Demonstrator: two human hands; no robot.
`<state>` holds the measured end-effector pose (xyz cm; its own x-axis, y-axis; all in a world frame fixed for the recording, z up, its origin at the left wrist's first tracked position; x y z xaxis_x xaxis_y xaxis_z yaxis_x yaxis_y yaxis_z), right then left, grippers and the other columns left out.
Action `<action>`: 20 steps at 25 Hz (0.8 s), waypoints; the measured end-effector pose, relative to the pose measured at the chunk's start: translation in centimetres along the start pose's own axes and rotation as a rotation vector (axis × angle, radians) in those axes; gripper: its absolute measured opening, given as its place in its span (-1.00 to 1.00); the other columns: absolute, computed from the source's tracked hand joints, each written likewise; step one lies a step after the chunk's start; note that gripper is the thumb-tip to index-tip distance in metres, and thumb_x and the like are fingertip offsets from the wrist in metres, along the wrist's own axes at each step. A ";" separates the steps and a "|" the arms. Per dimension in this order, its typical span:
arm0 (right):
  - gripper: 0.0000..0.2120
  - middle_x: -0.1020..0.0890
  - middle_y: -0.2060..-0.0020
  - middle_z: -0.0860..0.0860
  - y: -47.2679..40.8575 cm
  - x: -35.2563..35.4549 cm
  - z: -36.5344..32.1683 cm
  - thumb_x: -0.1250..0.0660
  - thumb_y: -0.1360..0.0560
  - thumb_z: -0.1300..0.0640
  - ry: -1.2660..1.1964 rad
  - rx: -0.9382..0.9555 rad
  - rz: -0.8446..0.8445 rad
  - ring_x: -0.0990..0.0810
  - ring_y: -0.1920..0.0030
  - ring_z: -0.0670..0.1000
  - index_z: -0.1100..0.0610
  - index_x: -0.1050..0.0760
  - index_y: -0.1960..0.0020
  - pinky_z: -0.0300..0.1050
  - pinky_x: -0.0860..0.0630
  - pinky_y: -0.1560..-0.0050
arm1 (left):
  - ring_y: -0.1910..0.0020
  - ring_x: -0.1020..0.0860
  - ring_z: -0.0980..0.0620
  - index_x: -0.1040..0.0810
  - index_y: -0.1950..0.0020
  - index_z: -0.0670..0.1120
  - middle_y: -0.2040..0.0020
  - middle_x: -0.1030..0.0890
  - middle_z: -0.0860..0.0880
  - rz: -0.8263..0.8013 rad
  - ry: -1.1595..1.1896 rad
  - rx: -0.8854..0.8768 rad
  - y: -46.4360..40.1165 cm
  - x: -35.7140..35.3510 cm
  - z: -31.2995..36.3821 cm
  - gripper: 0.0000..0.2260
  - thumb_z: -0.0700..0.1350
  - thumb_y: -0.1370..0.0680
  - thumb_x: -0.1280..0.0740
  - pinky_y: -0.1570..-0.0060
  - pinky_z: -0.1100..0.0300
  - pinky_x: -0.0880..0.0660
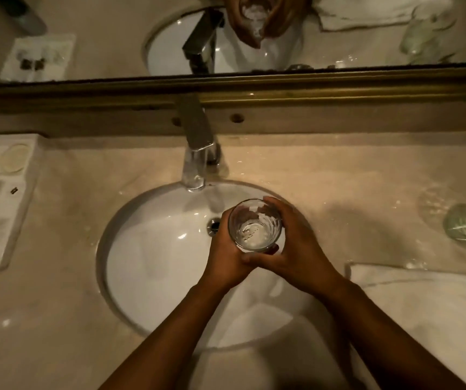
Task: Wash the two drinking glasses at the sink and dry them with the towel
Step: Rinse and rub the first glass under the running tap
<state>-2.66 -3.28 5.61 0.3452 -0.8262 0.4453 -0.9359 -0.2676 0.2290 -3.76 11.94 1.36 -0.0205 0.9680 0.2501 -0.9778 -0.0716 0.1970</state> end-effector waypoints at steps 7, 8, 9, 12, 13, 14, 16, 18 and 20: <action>-0.23 -0.41 -0.38 -0.03 -6.0 -3.2 -10.0 -0.40 -0.45 -0.25 0.121 0.147 0.240 -0.50 -0.21 -0.12 -0.06 -0.19 -0.54 -0.03 -0.58 -0.15 | -0.14 -0.60 0.22 -0.41 -0.35 0.11 -0.20 -0.61 0.17 0.092 -0.100 0.137 -0.4 9.5 -5.0 -0.25 -0.05 -0.26 -0.70 -0.05 0.48 -0.49; -0.23 -0.41 -0.38 0.00 -7.0 -3.4 -11.7 -0.40 -0.47 -0.24 0.149 0.172 0.297 -0.53 -0.16 -0.11 -0.07 -0.15 -0.56 -0.05 -0.61 -0.07 | -0.14 -0.59 0.19 -0.41 -0.35 0.08 -0.21 -0.61 0.15 0.102 -0.109 0.133 -0.8 10.3 -5.5 -0.24 -0.06 -0.25 -0.71 -0.03 0.53 -0.46; -0.21 -0.41 -0.38 0.04 -7.9 -3.8 -13.5 -0.38 -0.48 -0.23 0.200 0.189 0.334 -0.55 -0.13 -0.08 -0.08 -0.11 -0.58 -0.08 -0.62 -0.01 | -0.15 -0.59 0.16 -0.42 -0.35 0.05 -0.21 -0.61 0.13 0.100 -0.118 0.130 -1.2 11.2 -5.9 -0.24 -0.06 -0.25 -0.71 -0.02 0.56 -0.43; -0.23 -0.41 -0.34 0.10 -10.4 -4.8 -16.6 -0.32 -0.53 -0.21 0.396 0.147 0.313 -0.55 -0.11 0.00 -0.13 0.00 -0.61 -0.14 -0.56 0.01 | -0.17 -0.59 0.18 -0.41 -0.34 0.13 -0.18 -0.59 0.22 0.065 -0.110 0.140 -2.7 12.6 -6.5 -0.25 -0.06 -0.25 -0.71 -0.01 0.57 -0.43; -0.26 -0.40 -0.31 0.11 -11.2 -5.0 -17.0 -0.29 -0.55 -0.22 0.486 0.111 0.300 -0.53 -0.11 0.01 -0.15 0.00 -0.60 -0.13 -0.55 0.01 | -0.16 -0.58 0.21 -0.40 -0.33 0.16 -0.16 -0.58 0.26 0.059 -0.111 0.142 -3.1 12.9 -6.5 -0.25 -0.05 -0.25 -0.71 0.00 0.57 -0.43; -0.28 -0.38 -0.30 0.12 -11.9 -5.1 -17.2 -0.26 -0.56 -0.22 0.569 0.074 0.293 -0.52 -0.10 0.02 -0.18 0.02 -0.60 -0.09 -0.57 0.00 | -0.16 -0.58 0.22 -0.40 -0.33 0.17 -0.16 -0.58 0.27 0.056 -0.109 0.144 -3.4 13.3 -6.6 -0.24 -0.03 -0.25 -0.71 0.01 0.57 -0.43; -0.30 -0.35 -0.29 0.14 -13.0 -5.7 -17.1 -0.23 -0.58 -0.20 0.668 0.000 0.249 -0.51 -0.07 0.04 -0.21 0.06 -0.59 0.00 -0.61 -0.01 | -0.17 -0.57 0.19 -0.40 -0.35 0.16 -0.19 -0.58 0.24 0.052 -0.101 0.144 -3.9 14.0 -6.9 -0.22 -0.03 -0.23 -0.72 0.01 0.57 -0.42; -0.32 -0.40 -0.28 0.18 -13.6 -6.7 -16.8 -0.21 -0.61 -0.14 0.704 -0.033 0.187 -0.56 -0.07 0.13 -0.17 0.07 -0.60 0.08 -0.62 -0.03 | -0.16 -0.56 0.18 -0.39 -0.35 0.16 -0.18 -0.57 0.24 0.049 -0.114 0.151 -4.1 14.6 -7.1 -0.20 -0.03 -0.23 -0.72 0.04 0.59 -0.40; -0.35 -0.49 -0.20 0.22 -14.1 -7.1 -16.8 -0.18 -0.64 -0.08 0.721 -0.004 0.174 -0.59 -0.03 0.18 -0.13 0.08 -0.61 0.13 -0.61 0.00 | -0.13 -0.56 0.19 -0.39 -0.34 0.17 -0.15 -0.57 0.26 0.060 -0.120 0.144 -4.4 14.8 -7.0 -0.21 -0.04 -0.23 -0.72 0.04 0.59 -0.40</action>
<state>9.23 14.70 13.79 0.1535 -0.3257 0.9329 -0.9815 -0.1596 0.1057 -1.21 28.21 -2.42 -0.0443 0.9261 0.3747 -0.9353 -0.1703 0.3103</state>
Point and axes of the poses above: each hand's wrist, its own y-axis away from the middle knuckle, its own x-axis out of the back of the hand, z = x × y, the point moved 4 cm from there along -y, towards the middle knuckle
